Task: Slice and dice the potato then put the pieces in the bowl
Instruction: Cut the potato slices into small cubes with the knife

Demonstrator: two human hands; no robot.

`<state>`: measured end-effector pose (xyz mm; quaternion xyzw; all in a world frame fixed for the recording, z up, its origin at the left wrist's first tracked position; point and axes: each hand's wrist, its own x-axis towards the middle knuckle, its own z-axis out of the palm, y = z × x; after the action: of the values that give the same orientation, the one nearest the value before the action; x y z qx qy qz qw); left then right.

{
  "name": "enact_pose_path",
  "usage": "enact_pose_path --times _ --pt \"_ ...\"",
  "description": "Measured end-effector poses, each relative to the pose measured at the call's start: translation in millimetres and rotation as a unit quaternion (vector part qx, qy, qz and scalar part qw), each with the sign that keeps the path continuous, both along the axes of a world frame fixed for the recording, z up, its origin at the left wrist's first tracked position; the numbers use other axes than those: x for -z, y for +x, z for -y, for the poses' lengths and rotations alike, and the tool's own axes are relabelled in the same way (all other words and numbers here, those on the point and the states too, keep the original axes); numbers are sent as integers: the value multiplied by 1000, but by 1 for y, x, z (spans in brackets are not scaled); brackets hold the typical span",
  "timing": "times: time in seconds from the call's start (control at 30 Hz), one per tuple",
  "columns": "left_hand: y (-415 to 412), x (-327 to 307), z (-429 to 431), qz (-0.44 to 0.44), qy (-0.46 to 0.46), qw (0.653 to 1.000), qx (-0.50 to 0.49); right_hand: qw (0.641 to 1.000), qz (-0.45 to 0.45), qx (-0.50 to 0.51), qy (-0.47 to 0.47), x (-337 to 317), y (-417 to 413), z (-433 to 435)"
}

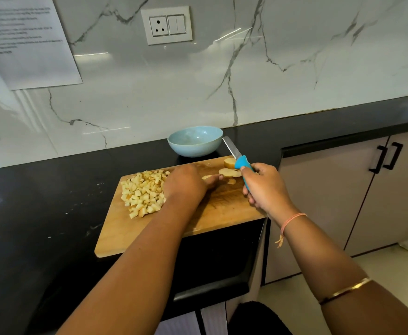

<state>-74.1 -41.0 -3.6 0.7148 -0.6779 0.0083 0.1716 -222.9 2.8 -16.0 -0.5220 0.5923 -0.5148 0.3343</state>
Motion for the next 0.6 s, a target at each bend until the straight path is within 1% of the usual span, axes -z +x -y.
enact_pose_path --times 0.07,0.17,0.23,0.3,0.37,0.43,0.5,0.6 --pt "1 0 -1 -56 -21 998 22 1000 -7 -9 5 0 0 0" --pt "8 -2 -4 -165 -79 981 61 1000 -18 -18 11 -1 1 0" --pt "13 -4 -6 -193 -99 974 68 999 -22 -18 15 -1 1 -1" --pt "17 -6 -8 -186 -111 974 67 999 -25 -15 17 -1 2 -1" --pt "18 -5 -9 -154 -123 978 70 999 -23 -17 21 -3 2 -1" --pt "19 -4 -8 -157 -135 975 82 999 -18 -25 31 -5 2 -2" --pt "18 -4 -7 -175 -135 971 87 998 -18 -34 40 -8 2 -3" --pt "16 -3 -6 -155 -113 976 101 997 -24 -48 48 -12 2 -7"
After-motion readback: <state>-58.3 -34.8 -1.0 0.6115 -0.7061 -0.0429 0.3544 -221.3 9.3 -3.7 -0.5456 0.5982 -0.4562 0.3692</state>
